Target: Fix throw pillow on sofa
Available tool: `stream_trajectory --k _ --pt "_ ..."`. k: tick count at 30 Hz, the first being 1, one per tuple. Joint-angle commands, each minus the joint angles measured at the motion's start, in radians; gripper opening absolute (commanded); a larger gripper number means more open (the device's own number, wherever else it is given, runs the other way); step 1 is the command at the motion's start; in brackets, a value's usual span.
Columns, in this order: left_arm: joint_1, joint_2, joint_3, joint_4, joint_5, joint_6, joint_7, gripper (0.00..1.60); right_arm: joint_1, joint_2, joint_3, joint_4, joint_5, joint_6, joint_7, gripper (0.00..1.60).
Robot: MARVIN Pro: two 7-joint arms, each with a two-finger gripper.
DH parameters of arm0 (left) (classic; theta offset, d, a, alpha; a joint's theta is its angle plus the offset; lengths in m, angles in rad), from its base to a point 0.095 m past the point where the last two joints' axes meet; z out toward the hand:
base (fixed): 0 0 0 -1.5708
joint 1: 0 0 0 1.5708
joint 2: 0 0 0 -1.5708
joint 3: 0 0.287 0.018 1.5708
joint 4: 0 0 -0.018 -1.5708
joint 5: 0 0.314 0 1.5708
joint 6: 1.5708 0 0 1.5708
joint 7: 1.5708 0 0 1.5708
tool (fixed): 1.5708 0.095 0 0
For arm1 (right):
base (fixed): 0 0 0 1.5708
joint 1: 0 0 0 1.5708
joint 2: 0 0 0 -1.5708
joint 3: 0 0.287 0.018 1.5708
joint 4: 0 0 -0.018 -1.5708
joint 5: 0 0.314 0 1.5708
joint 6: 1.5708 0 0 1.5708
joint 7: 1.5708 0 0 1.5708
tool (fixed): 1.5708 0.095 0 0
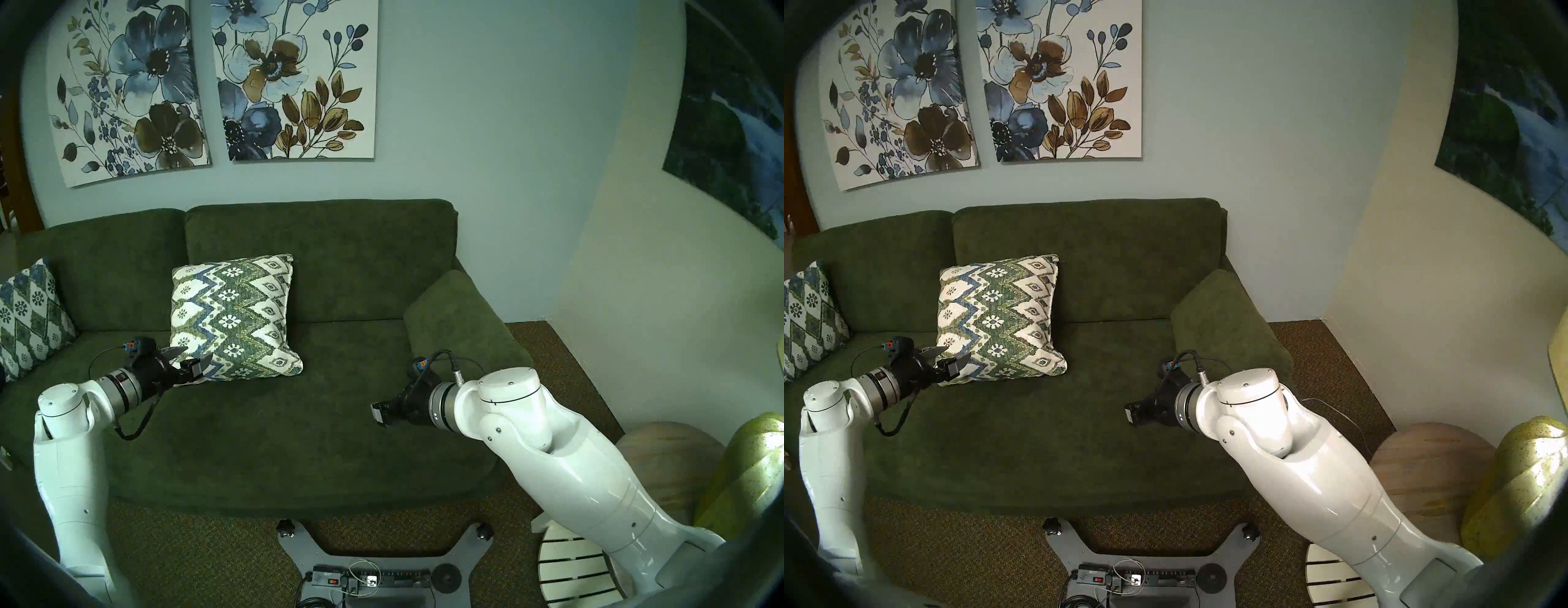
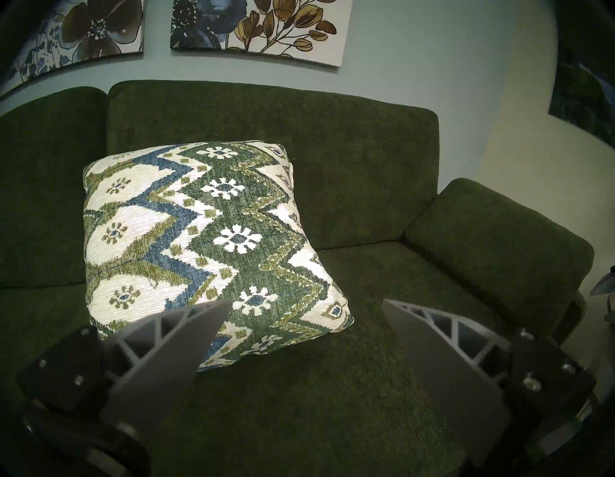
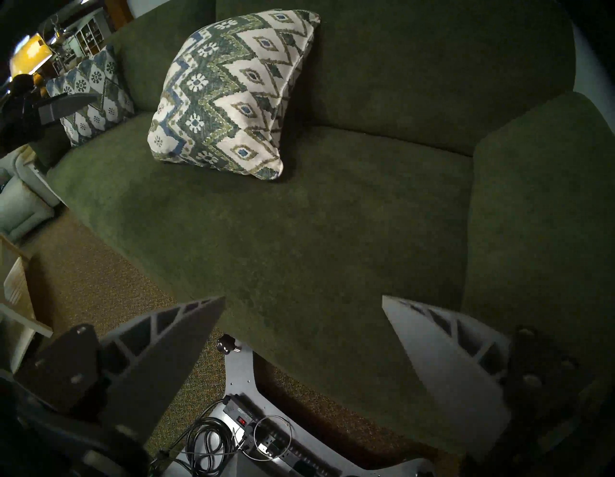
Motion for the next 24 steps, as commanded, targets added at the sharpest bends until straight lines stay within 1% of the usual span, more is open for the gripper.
stream_trajectory --k 1,3,4,6,7,10,11,12,13,16,18,19,20,24 --pt "-0.005 0.003 -0.002 -0.004 -0.001 -0.001 0.0 1.6 0.124 -0.125 -0.039 0.074 -0.027 0.004 0.003 1.6" --pt "-0.005 0.003 -0.002 -0.004 -0.001 -0.001 0.0 1.6 0.136 -0.139 -0.051 0.099 -0.034 0.004 0.005 1.6" --pt "-0.005 0.003 -0.002 -0.003 -0.001 -0.001 0.0 1.6 0.156 -0.154 -0.06 0.121 -0.038 0.007 0.006 1.6" --pt "-0.005 0.003 -0.002 -0.003 -0.001 -0.002 0.0 1.6 0.159 -0.165 -0.066 0.141 -0.045 0.002 0.008 1.6" --pt "-0.005 0.004 -0.002 -0.003 -0.001 -0.002 -0.001 1.6 0.181 -0.188 -0.073 0.165 -0.049 0.006 0.008 1.6" --pt "-0.005 0.004 -0.002 -0.003 -0.001 -0.002 -0.001 1.6 0.212 -0.219 -0.087 0.206 -0.059 0.007 0.013 1.6" --pt "-0.005 0.004 -0.002 -0.002 -0.001 -0.002 -0.001 1.6 0.211 -0.224 -0.089 0.21 -0.063 0.005 0.016 1.6" --pt "-0.005 0.004 -0.002 -0.002 -0.001 -0.002 -0.002 1.6 0.234 -0.239 -0.096 0.23 -0.065 0.008 0.017 1.6" --pt "-0.005 0.004 -0.002 -0.002 -0.001 -0.003 -0.002 1.6 0.234 -0.249 -0.096 0.237 -0.07 0.006 0.019 1.6" --pt "-0.005 0.004 -0.002 -0.002 -0.001 -0.003 -0.002 1.6 0.266 -0.281 -0.101 0.272 -0.08 0.008 0.024 1.6" --pt "-0.005 0.004 -0.002 -0.001 -0.001 -0.003 -0.003 1.6 0.288 -0.309 -0.105 0.311 -0.094 0.008 0.028 1.6" --pt "-0.005 0.004 -0.002 -0.001 -0.001 -0.003 -0.003 1.6 0.318 -0.319 -0.114 0.337 -0.098 0.013 0.031 1.6" --pt "-0.005 0.005 -0.002 -0.001 -0.001 -0.004 -0.003 1.6 0.313 -0.331 -0.11 0.346 -0.104 0.01 0.032 1.6" --pt "-0.006 0.005 -0.002 -0.001 -0.001 -0.004 -0.003 1.6 0.359 -0.364 -0.121 0.409 -0.122 0.016 0.04 1.6"
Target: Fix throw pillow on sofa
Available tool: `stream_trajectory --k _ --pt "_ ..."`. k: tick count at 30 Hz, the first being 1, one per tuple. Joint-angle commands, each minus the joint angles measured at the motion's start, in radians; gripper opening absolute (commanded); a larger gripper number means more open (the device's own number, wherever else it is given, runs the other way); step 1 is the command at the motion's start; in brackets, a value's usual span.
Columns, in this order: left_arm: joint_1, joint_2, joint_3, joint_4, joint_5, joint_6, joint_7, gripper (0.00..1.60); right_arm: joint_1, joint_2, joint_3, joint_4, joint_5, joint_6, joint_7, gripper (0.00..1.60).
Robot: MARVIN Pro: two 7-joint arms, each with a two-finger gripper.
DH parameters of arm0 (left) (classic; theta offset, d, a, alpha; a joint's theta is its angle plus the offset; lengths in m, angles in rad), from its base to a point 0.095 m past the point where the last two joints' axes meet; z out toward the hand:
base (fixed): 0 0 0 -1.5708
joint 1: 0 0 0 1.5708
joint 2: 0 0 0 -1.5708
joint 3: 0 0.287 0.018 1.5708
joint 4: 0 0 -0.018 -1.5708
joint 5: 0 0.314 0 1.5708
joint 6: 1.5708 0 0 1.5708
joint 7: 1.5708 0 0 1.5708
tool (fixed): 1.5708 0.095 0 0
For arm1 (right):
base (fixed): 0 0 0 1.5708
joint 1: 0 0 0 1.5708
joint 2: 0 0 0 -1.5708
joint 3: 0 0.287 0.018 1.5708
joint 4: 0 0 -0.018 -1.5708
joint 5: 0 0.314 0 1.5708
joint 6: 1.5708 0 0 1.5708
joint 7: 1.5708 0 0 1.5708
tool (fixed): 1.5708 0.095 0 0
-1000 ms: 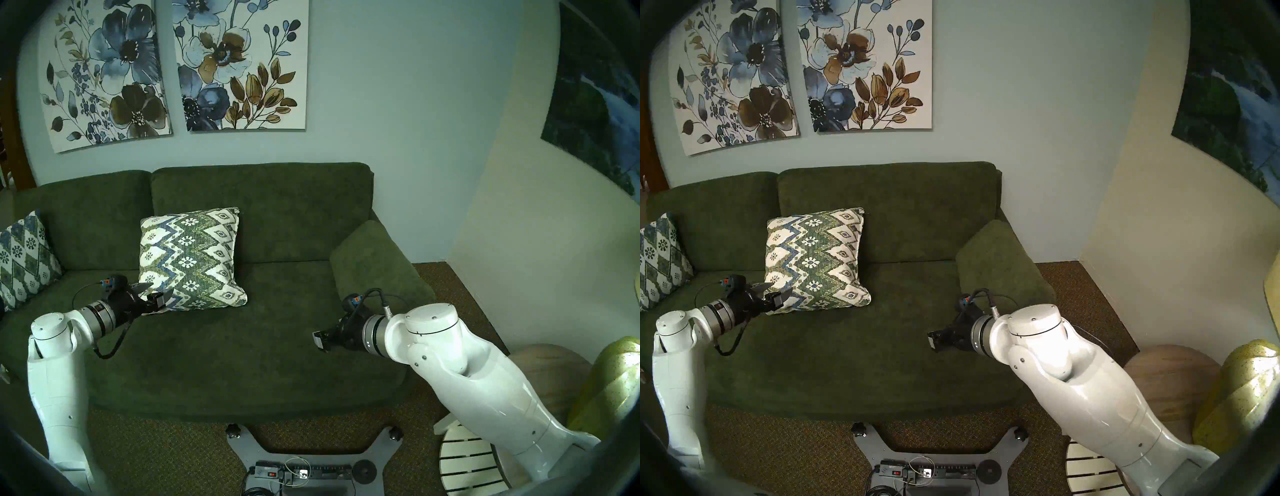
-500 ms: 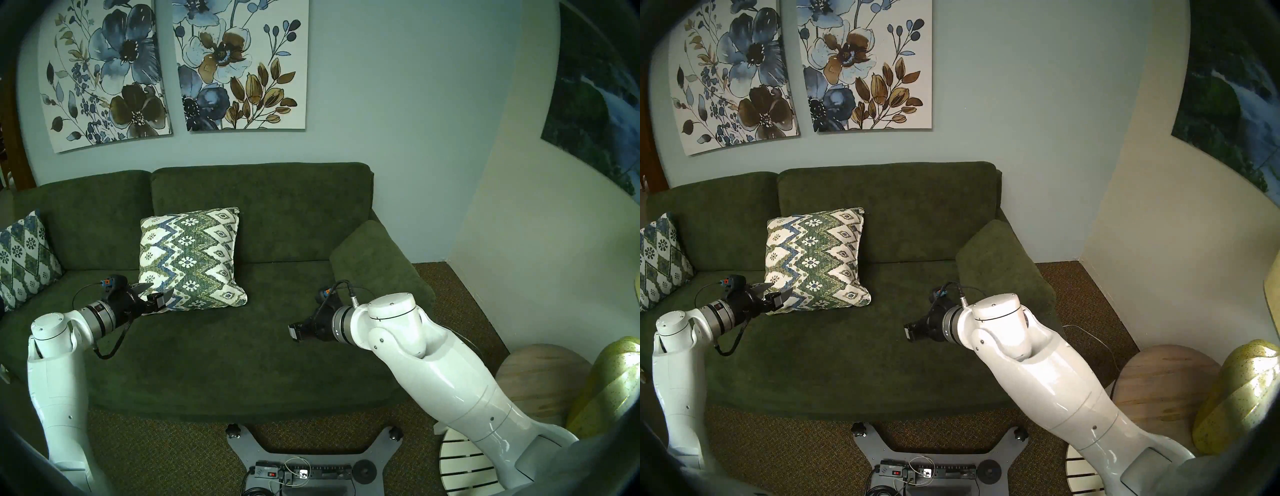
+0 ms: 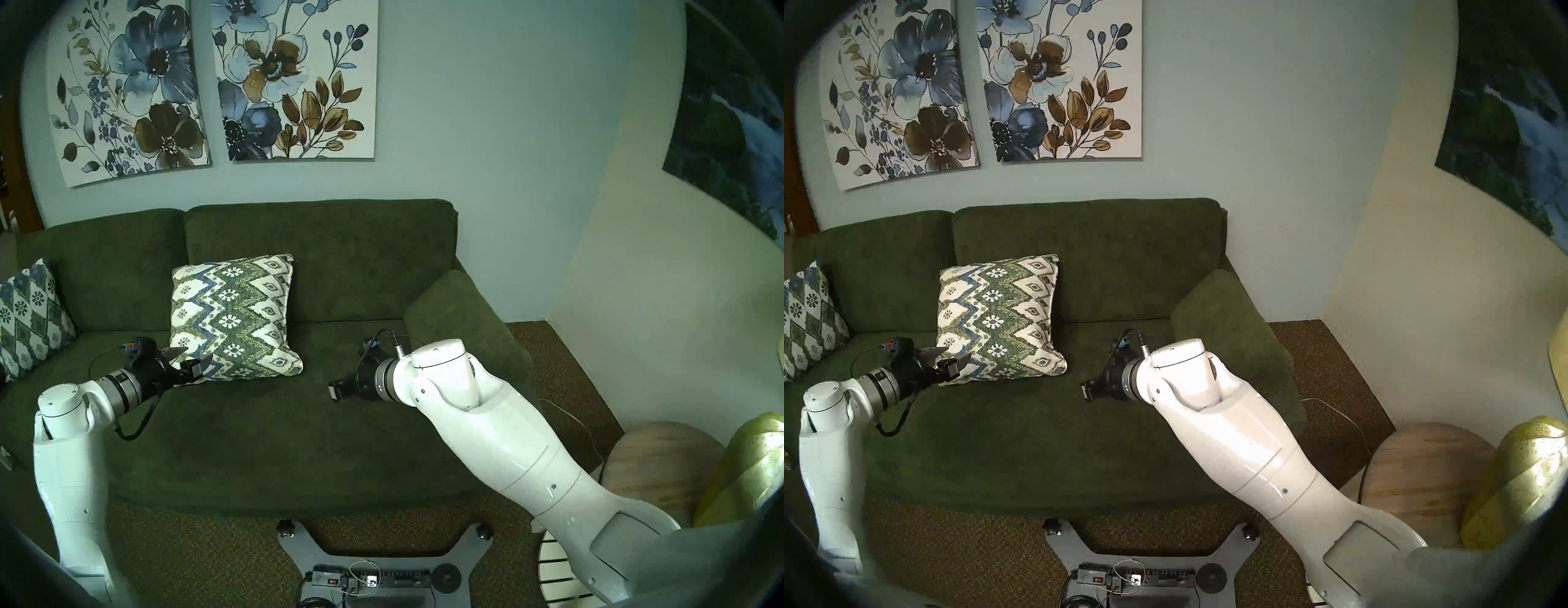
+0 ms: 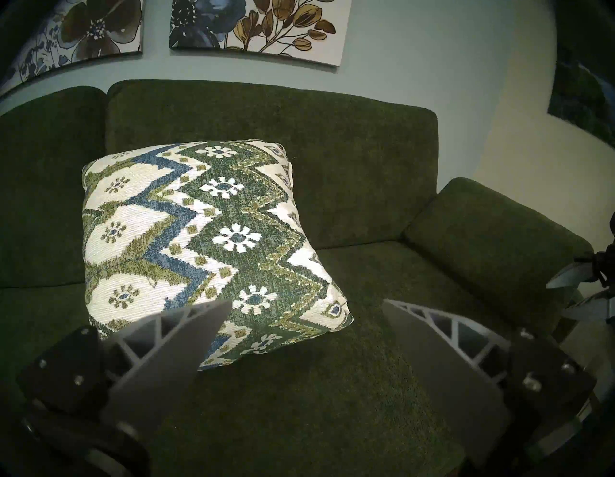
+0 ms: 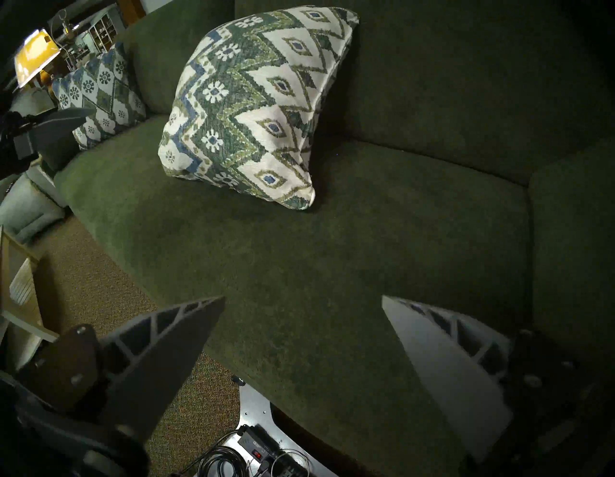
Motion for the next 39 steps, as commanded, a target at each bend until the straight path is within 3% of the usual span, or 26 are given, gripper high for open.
stream_trajectory --k 1,9,10,12,13,14,15,32,39 --pt "-0.006 0.003 -0.002 -0.005 -0.001 -0.001 0.001 1.6 0.109 -0.099 0.0 0.078 -0.038 0.007 0.01 1.6" --pt "-0.006 0.003 -0.002 -0.005 -0.001 -0.002 0.0 1.6 0.195 -0.159 -0.016 0.207 -0.08 0.022 0.033 1.6" --pt "-0.006 0.003 -0.002 -0.005 -0.001 -0.002 0.0 1.6 0.237 -0.161 -0.032 0.239 -0.08 0.031 0.04 1.6" --pt "-0.006 0.004 -0.002 -0.005 -0.001 -0.002 0.0 1.6 0.223 -0.174 -0.023 0.247 -0.092 0.026 0.041 1.6" --pt "0.0 0.004 -0.003 -0.009 -0.003 -0.003 -0.006 1.6 0.285 -0.174 -0.049 0.291 -0.087 0.04 0.053 1.6" --pt "0.009 0.004 -0.007 -0.014 -0.004 -0.004 -0.011 1.6 0.241 -0.188 -0.026 0.279 -0.103 0.028 0.05 1.6" --pt "0.016 0.004 -0.011 -0.018 -0.005 -0.005 -0.014 1.6 0.255 -0.193 -0.031 0.296 -0.107 0.03 0.054 1.6" --pt "0.153 0.035 -0.2 0.058 -0.004 -0.074 -0.041 1.6 0.419 -0.264 -0.093 0.541 -0.182 0.019 0.154 1.6" --pt "0.169 0.016 -0.194 0.115 -0.002 -0.143 -0.06 1.6 0.478 -0.283 -0.125 0.626 -0.204 0.0 0.207 1.6"
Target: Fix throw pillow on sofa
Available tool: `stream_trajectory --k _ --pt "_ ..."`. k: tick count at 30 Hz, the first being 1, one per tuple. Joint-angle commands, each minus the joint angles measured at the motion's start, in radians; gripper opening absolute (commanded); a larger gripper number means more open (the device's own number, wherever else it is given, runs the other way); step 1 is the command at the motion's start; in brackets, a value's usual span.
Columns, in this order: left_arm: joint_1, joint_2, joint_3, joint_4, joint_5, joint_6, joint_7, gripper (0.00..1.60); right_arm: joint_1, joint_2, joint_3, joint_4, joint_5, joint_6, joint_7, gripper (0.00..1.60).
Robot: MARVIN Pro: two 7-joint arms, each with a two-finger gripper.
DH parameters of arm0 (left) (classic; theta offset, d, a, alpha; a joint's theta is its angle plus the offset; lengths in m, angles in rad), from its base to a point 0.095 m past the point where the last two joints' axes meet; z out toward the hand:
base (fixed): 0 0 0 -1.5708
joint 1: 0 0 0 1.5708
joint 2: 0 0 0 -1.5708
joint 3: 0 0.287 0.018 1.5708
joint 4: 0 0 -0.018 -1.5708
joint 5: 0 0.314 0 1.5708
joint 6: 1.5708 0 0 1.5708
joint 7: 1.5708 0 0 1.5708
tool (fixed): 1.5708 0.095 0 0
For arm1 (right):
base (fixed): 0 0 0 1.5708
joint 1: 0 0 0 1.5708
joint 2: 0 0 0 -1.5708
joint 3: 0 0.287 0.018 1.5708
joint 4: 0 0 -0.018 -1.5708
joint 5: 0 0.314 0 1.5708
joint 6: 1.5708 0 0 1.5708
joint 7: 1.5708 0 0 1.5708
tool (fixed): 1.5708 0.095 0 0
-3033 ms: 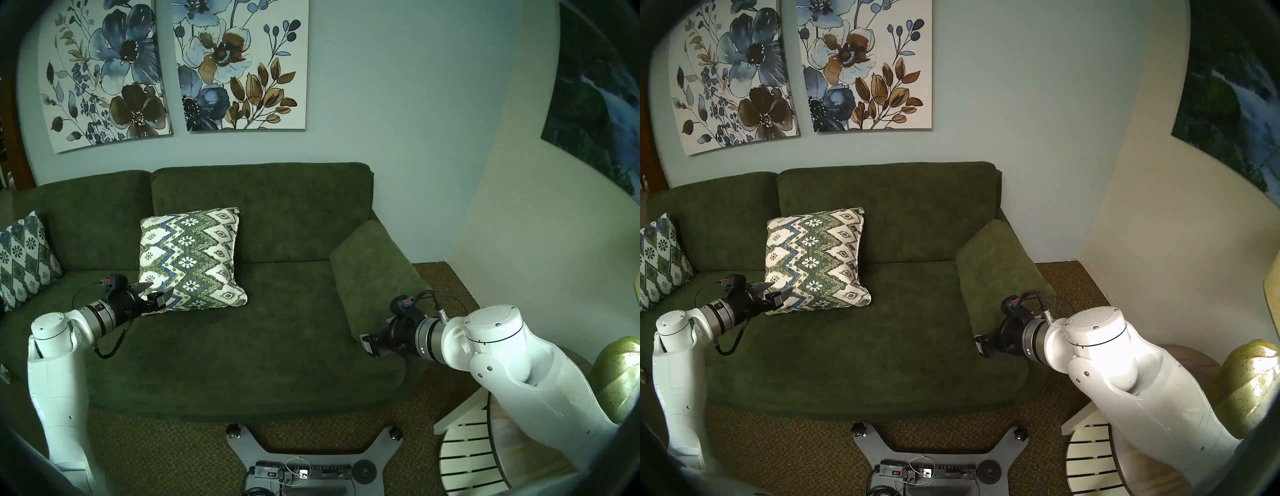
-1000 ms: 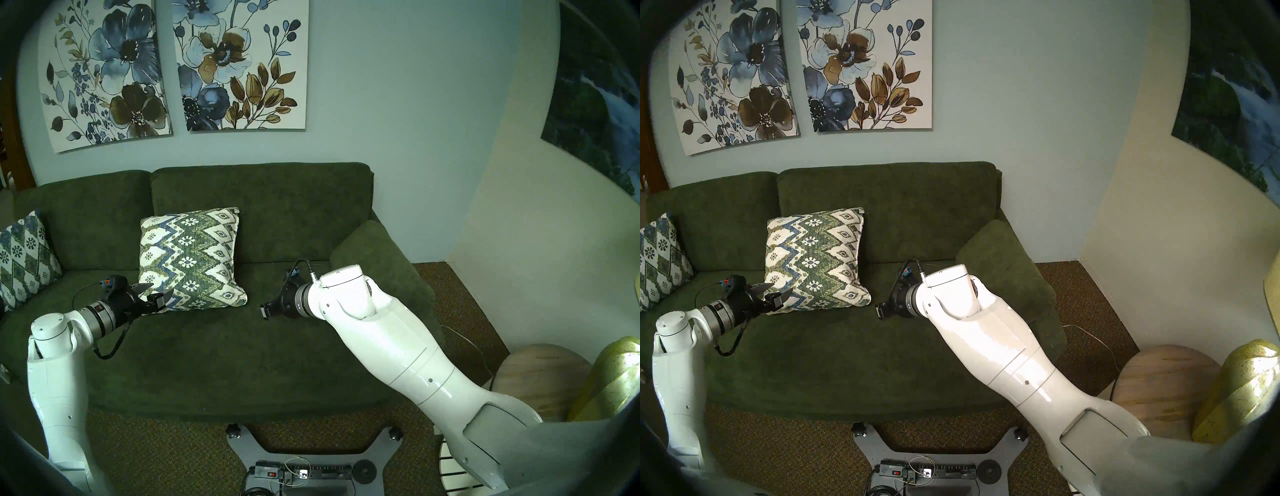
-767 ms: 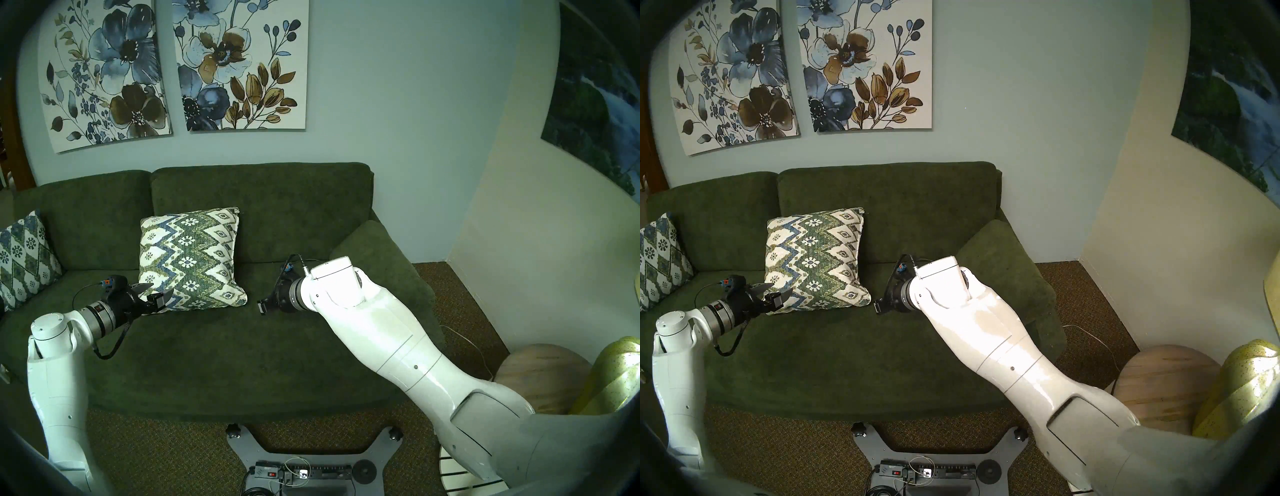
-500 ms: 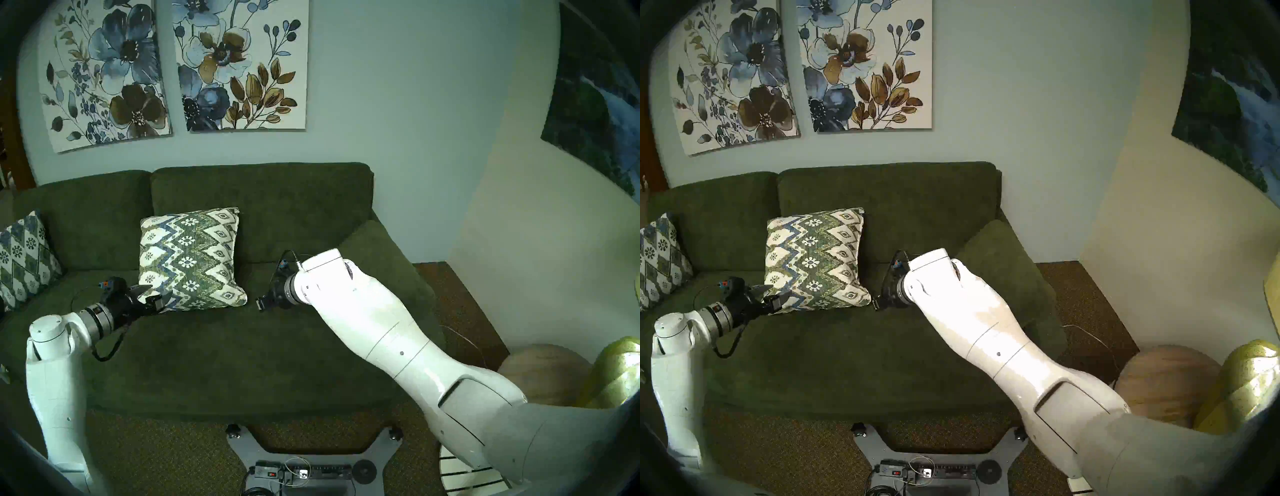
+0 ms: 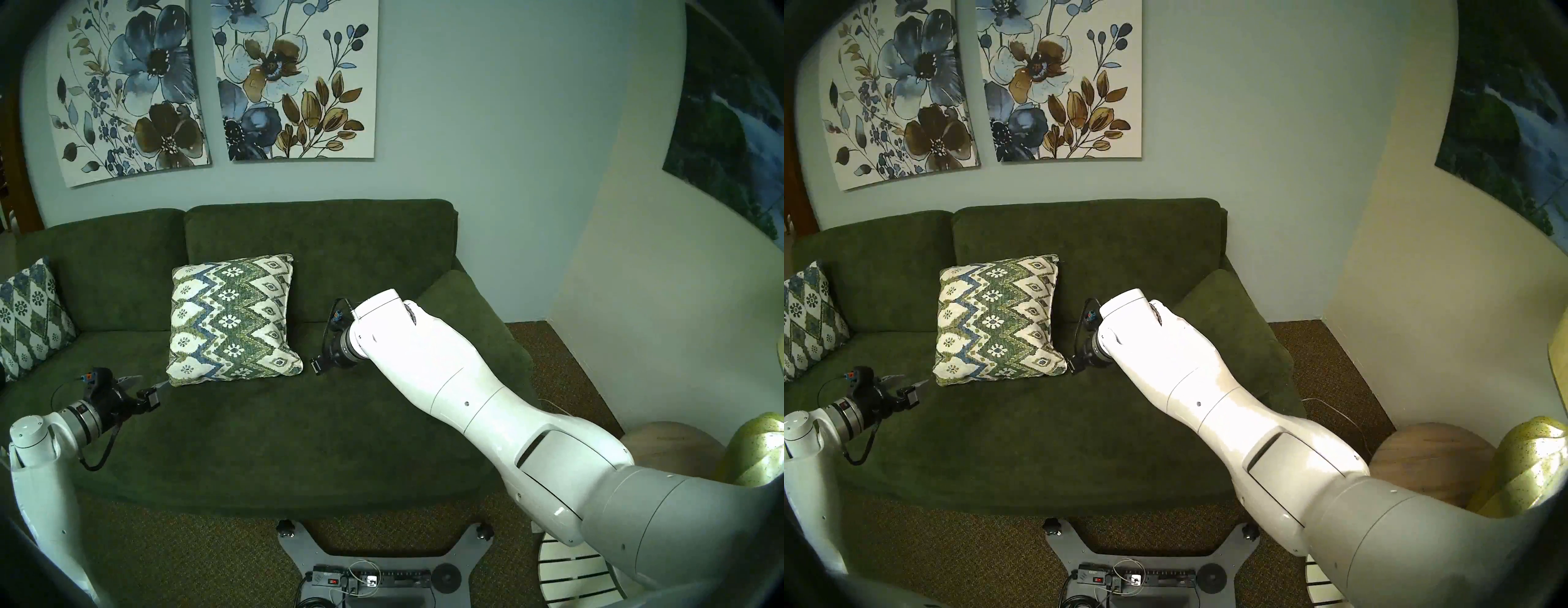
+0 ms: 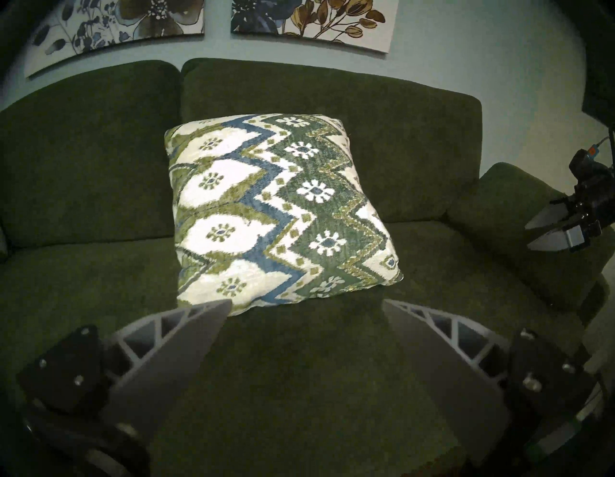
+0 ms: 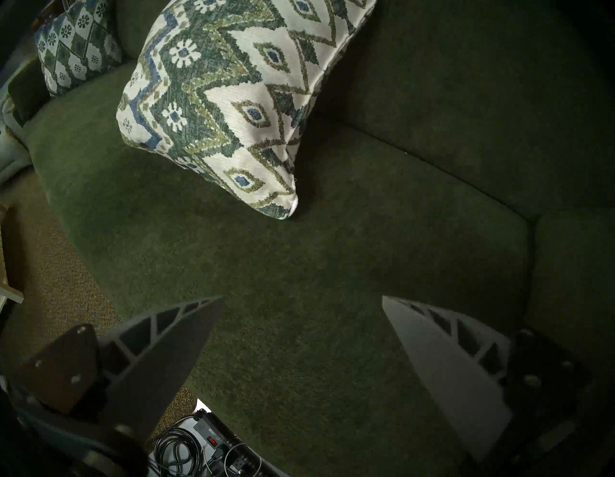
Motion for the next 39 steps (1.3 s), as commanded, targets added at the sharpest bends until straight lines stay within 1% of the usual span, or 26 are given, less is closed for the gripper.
stream_trajectory --k 1,3,4,5,7,8,10,11,12,13,14,17,18,20,23,31,39 --pt "0.023 -0.015 -0.004 0.041 -0.002 -0.078 -0.019 1.6 0.115 -0.038 -0.027 0.074 -0.029 -0.026 0.059 1.6" --pt "0.018 -0.019 0.001 0.061 -0.009 -0.121 -0.032 1.6 0.136 -0.047 -0.04 0.11 -0.04 -0.04 0.086 1.6" --pt "0.018 -0.019 0.001 0.061 -0.009 -0.121 -0.032 1.6 0.136 -0.047 -0.04 0.11 -0.04 -0.04 0.086 1.6" --pt "0.016 -0.019 0.001 0.068 -0.011 -0.136 -0.037 1.6 0.156 -0.05 -0.053 0.132 -0.04 -0.043 0.1 1.6" --pt "0.011 -0.021 0.002 0.082 -0.016 -0.161 -0.045 1.6 0.148 -0.054 -0.047 0.138 -0.054 -0.058 0.111 1.6" --pt "0.009 -0.021 0.001 0.088 -0.017 -0.178 -0.05 1.6 0.176 -0.058 -0.067 0.167 -0.051 -0.06 0.13 1.6" --pt "0.003 -0.021 -0.001 0.106 -0.023 -0.217 -0.062 1.6 0.195 -0.065 -0.08 0.201 -0.062 -0.078 0.159 1.6" --pt "0.003 -0.021 -0.001 0.106 -0.023 -0.217 -0.062 1.6 0.195 -0.065 -0.08 0.201 -0.062 -0.078 0.159 1.6" --pt "0.001 -0.023 -0.003 0.114 -0.026 -0.234 -0.065 1.6 0.216 -0.07 -0.096 0.226 -0.061 -0.083 0.178 1.6" --pt "-0.001 -0.021 -0.006 0.127 -0.027 -0.258 -0.071 1.6 0.22 -0.075 -0.1 0.244 -0.071 -0.1 0.197 1.6" --pt "-0.001 -0.021 -0.006 0.127 -0.027 -0.258 -0.071 1.6 0.22 -0.075 -0.1 0.244 -0.071 -0.1 0.197 1.6" --pt "-0.01 -0.017 -0.009 0.157 -0.034 -0.31 -0.087 1.6 0.263 -0.09 -0.135 0.314 -0.081 -0.133 0.256 1.6" --pt "-0.01 -0.017 -0.009 0.157 -0.034 -0.31 -0.087 1.6 0.263 -0.09 -0.135 0.314 -0.081 -0.133 0.256 1.6" --pt "-0.015 -0.015 -0.009 0.17 -0.038 -0.332 -0.095 1.6 0.271 -0.097 -0.142 0.336 -0.089 -0.153 0.278 1.6" --pt "-0.02 -0.011 -0.008 0.185 -0.041 -0.355 -0.103 1.6 0.3 -0.117 -0.16 0.391 -0.093 -0.187 0.312 1.6" --pt "-0.027 -0.006 -0.007 0.204 -0.042 -0.377 -0.114 1.6 0.328 -0.165 -0.165 0.485 -0.095 -0.265 0.337 1.6" --pt "-0.032 -0.003 -0.007 0.217 -0.04 -0.39 -0.121 1.6 0.325 -0.217 -0.162 0.545 -0.089 -0.327 0.345 1.6"
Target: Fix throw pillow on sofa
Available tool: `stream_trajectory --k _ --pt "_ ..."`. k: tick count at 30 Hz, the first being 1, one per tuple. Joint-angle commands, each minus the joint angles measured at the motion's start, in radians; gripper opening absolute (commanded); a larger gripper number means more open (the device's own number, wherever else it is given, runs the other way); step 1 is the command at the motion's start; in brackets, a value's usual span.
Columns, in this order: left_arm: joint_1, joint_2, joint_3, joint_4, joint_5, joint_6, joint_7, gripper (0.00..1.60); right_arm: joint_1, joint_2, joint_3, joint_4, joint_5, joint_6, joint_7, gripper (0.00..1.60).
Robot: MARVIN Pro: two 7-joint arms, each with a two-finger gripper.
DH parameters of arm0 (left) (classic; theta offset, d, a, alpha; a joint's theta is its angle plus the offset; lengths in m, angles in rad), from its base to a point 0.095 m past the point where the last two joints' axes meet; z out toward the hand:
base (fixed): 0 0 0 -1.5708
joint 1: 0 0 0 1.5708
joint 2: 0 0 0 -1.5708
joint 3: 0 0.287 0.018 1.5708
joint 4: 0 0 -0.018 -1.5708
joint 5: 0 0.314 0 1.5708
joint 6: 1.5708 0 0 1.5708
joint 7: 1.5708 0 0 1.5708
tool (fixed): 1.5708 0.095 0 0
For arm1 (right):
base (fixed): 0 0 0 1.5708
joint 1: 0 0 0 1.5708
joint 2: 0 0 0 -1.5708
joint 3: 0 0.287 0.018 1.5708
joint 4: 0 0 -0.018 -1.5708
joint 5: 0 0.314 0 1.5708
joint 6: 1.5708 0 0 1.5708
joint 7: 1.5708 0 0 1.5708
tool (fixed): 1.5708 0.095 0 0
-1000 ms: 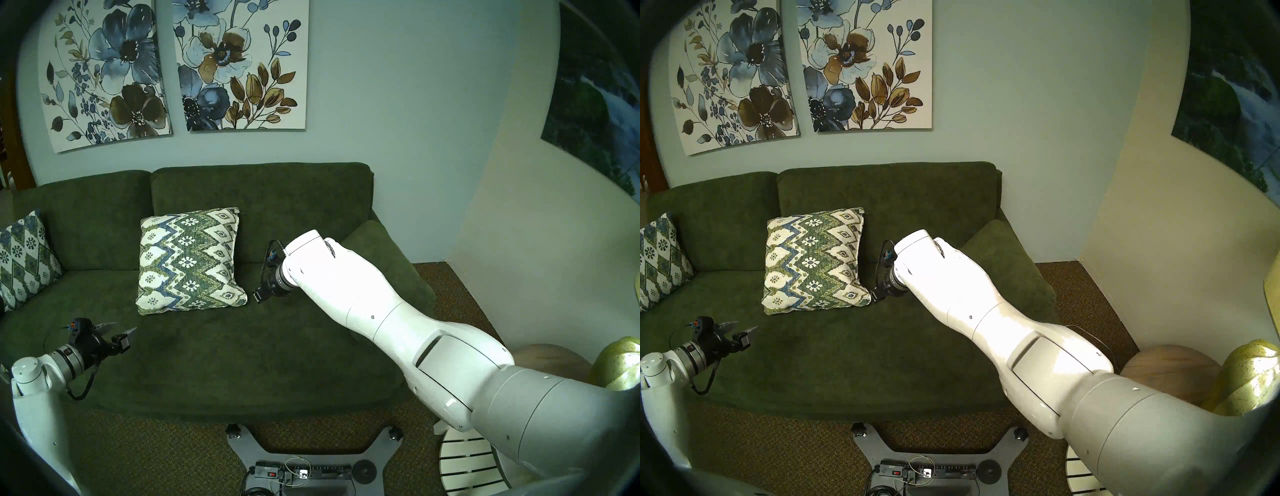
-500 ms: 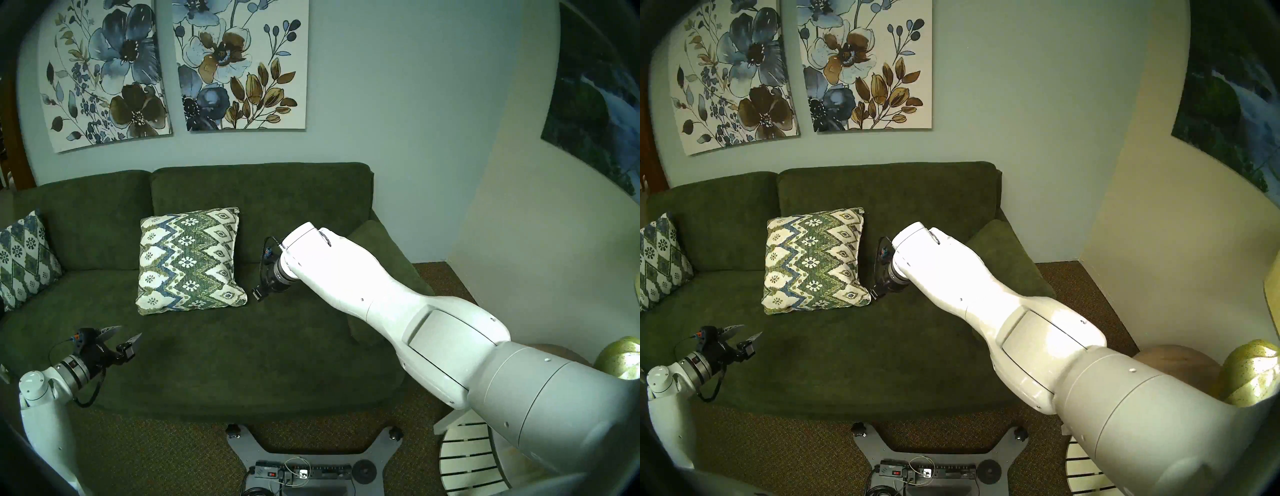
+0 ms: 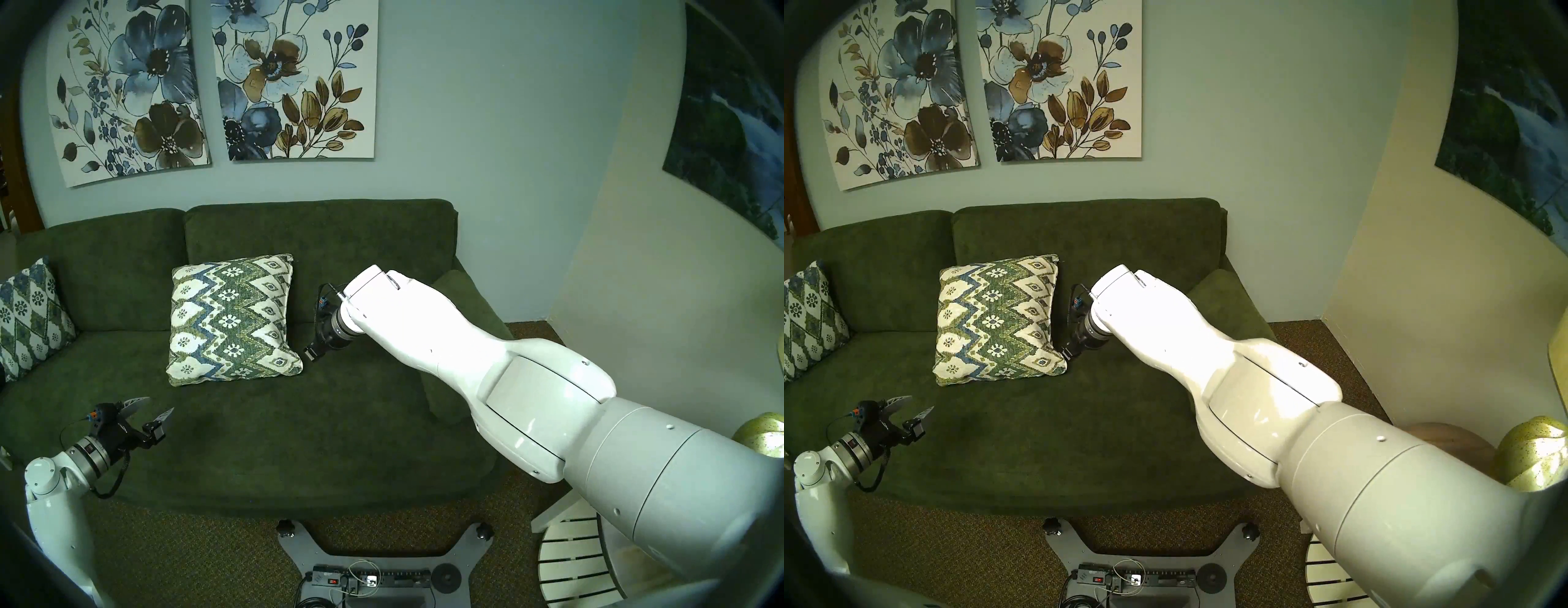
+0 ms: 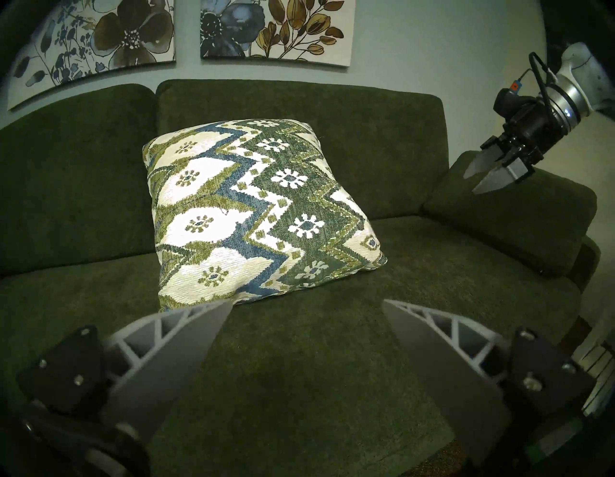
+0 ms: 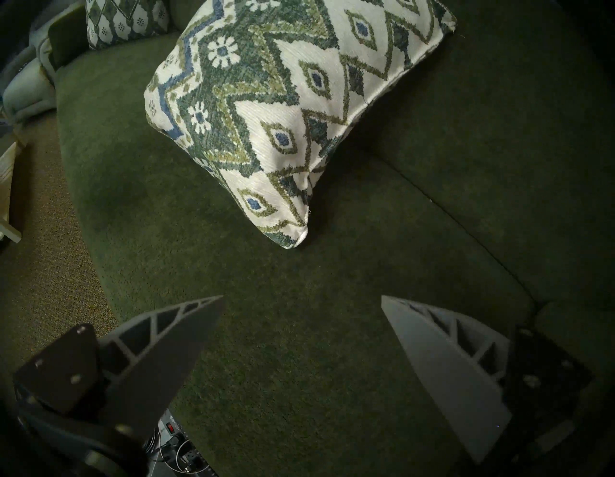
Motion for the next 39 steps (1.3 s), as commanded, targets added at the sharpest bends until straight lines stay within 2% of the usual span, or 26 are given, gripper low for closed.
stream_trajectory --k 1,12,24,27,31,34,38,39 --pt "-0.014 0.01 -0.004 -0.004 -0.008 -0.015 -0.006 1.6 0.027 -0.067 0.01 0.034 0.008 -0.059 0.004 1.6" --pt "-0.016 0.011 -0.004 0.0 -0.005 -0.027 -0.014 1.6 0.03 -0.112 0.027 0.101 0.015 -0.113 0.003 1.6" --pt "-0.021 0.013 -0.006 0.008 -0.008 -0.045 -0.023 1.6 0.082 -0.134 0.02 0.171 0.013 -0.146 0.024 1.6" --pt "-0.024 0.014 -0.008 0.014 -0.011 -0.054 -0.028 1.6 0.097 -0.14 0.0 0.194 0.001 -0.144 0.056 1.6" --pt "-0.036 0.02 -0.01 0.039 -0.023 -0.08 -0.045 1.6 0.132 -0.132 -0.052 0.213 -0.021 -0.109 0.154 1.6" --pt "-0.042 0.024 -0.01 0.054 -0.028 -0.094 -0.055 1.6 0.141 -0.108 -0.082 0.167 -0.024 -0.064 0.199 1.6" --pt "-0.044 0.026 -0.01 0.058 -0.026 -0.094 -0.056 1.6 0.17 -0.088 -0.082 0.126 -0.028 -0.047 0.275 1.6" --pt "-0.043 0.026 -0.009 0.058 -0.025 -0.093 -0.055 1.6 0.179 -0.086 -0.078 0.122 -0.027 -0.049 0.267 1.6"
